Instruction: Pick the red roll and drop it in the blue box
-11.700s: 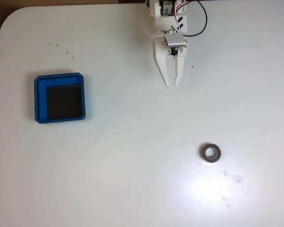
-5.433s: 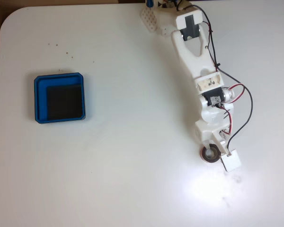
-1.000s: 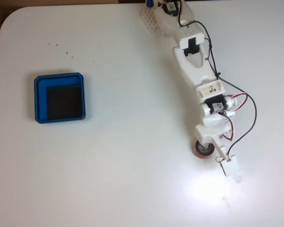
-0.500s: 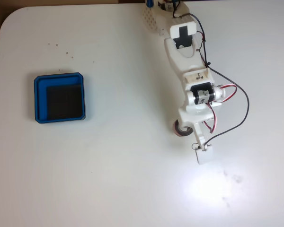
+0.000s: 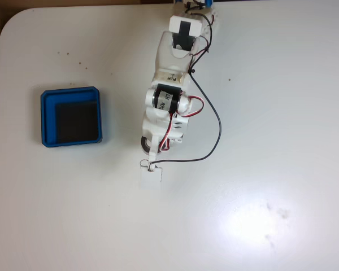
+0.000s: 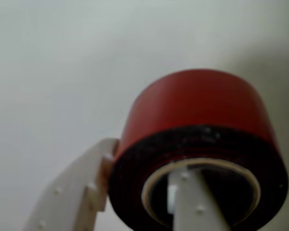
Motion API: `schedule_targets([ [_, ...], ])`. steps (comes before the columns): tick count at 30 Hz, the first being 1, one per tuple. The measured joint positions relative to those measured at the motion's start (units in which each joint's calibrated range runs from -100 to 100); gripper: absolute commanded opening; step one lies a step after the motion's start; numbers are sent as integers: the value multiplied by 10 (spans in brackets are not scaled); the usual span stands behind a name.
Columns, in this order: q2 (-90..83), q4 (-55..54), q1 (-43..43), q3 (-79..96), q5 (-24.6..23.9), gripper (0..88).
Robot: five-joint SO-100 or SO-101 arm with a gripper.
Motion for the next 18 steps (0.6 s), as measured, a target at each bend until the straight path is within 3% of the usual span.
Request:
schedule_targets([
  [18, -55, 0, 185, 0, 1, 5],
])
